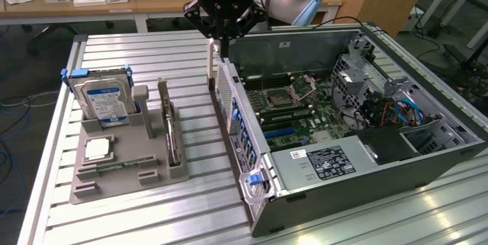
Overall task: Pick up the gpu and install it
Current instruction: 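Reach for the gpu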
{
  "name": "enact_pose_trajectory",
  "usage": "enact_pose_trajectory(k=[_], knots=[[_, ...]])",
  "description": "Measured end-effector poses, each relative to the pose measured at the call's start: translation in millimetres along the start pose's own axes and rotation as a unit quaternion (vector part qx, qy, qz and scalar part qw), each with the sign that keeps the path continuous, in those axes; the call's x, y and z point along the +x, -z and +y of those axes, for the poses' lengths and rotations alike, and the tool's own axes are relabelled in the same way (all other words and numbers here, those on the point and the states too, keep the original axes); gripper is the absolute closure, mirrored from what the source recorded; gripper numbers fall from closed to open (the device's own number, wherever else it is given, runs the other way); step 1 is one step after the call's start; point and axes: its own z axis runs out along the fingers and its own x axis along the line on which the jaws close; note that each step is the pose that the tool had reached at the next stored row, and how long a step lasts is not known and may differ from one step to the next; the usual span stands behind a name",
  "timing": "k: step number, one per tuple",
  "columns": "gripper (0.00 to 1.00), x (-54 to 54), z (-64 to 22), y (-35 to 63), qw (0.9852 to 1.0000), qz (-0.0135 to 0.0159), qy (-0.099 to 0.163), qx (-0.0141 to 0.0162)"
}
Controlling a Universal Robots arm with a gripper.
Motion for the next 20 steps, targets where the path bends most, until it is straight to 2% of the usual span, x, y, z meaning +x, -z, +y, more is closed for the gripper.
enact_pose_trajectory(k=[18,19,20], knots=[[0.9,13.9,-1.0,0.4,1.0,0.0,0.0,0.0],[0.9,19.5,-1.4,0.5,1.0,0.0,0.0,0.0],[0.9,20.1,-1.5,0.5,1.0,0.0,0.0,0.0]])
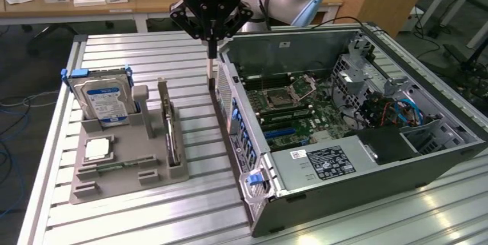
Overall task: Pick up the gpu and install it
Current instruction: 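Reach for the gpu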
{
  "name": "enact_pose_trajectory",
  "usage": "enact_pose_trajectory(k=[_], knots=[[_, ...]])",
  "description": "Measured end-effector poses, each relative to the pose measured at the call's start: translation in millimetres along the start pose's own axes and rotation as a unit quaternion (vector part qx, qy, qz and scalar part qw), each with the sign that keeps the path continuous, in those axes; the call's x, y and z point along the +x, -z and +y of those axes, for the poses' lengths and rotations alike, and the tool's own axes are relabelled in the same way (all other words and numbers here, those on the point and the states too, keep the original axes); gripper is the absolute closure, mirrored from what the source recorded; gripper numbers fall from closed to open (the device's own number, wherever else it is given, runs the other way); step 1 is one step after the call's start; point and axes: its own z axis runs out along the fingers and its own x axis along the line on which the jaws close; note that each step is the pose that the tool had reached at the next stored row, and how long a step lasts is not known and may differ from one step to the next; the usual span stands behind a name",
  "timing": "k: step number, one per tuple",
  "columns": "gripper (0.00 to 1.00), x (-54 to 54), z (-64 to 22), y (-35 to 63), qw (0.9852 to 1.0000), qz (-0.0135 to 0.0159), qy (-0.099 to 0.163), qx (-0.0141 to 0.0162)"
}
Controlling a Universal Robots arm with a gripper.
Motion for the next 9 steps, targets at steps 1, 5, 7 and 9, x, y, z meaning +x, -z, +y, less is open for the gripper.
enact_pose_trajectory(k=[1,5,7,9], knots=[[0.9,0.7,0.0,0.0,1.0,0.0,0.0,0.0],[0.9,3.1,-0.2,0.1,1.0,0.0,0.0,0.0],[0.9,4.3,-0.3,0.1,1.0,0.0,0.0,0.0],[0.9,5.4,-0.4,0.1,1.0,0.0,0.0,0.0]])
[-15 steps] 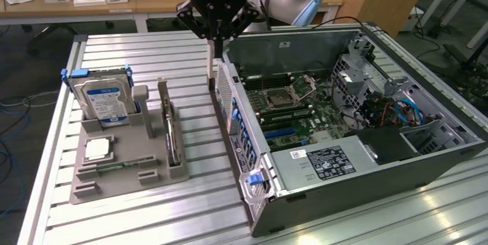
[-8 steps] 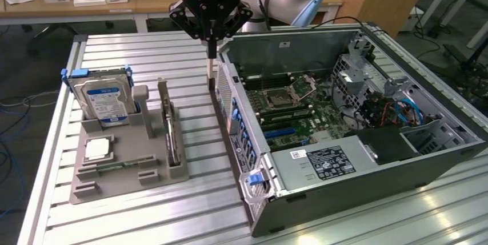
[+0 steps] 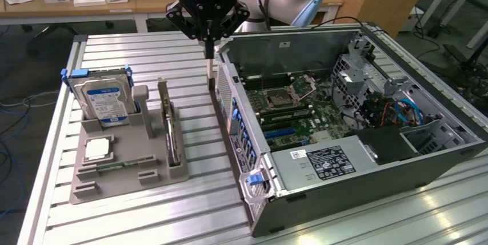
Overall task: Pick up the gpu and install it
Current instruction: 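Reach for the gpu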
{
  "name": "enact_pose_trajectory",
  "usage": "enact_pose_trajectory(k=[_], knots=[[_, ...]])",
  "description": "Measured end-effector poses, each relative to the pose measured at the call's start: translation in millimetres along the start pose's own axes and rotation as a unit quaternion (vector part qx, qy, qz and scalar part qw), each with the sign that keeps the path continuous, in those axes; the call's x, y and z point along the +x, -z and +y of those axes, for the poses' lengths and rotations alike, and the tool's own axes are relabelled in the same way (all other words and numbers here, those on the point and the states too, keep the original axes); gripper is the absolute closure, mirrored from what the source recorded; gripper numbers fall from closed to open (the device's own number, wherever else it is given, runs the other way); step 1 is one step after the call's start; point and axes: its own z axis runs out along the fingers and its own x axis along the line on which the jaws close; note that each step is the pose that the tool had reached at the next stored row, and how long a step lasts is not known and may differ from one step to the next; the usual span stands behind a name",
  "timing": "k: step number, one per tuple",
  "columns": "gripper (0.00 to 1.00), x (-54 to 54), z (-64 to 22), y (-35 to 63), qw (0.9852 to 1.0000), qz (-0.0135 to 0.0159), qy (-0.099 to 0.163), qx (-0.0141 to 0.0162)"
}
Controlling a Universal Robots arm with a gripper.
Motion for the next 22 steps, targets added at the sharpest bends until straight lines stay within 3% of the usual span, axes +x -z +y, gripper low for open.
enact_pose_trajectory(k=[22], knots=[[0.9,16.8,-1.3,0.4,1.0,0.0,0.0,0.0]])
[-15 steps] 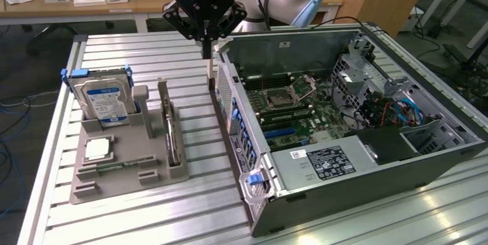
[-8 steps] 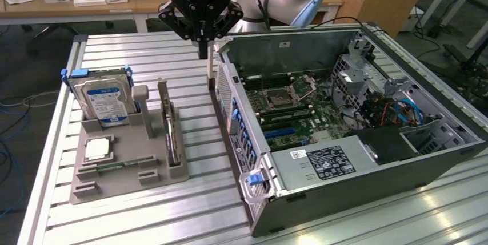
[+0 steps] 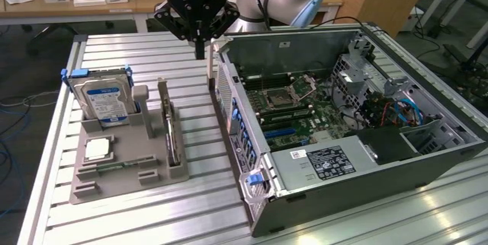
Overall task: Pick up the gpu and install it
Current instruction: 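Reach for the gpu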
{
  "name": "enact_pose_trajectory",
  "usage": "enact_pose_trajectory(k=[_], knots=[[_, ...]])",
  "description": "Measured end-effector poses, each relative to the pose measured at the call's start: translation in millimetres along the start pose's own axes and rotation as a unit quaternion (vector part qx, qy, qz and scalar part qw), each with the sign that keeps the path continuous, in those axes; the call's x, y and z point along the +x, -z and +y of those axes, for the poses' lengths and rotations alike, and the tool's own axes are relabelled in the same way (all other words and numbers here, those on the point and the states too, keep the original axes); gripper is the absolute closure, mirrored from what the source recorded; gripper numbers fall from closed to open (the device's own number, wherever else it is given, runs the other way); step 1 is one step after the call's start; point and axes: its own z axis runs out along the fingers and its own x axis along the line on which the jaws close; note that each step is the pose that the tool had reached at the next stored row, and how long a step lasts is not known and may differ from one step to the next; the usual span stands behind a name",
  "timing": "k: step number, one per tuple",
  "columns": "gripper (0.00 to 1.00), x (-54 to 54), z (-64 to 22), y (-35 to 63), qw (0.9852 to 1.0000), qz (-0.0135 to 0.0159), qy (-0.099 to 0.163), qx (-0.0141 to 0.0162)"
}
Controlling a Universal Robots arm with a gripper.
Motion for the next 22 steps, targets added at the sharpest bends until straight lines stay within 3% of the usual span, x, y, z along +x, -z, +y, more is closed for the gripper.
enact_pose_trajectory(k=[22], knots=[[0.9,12.7,-1.2,0.3,1.0,0.0,0.0,0.0]])
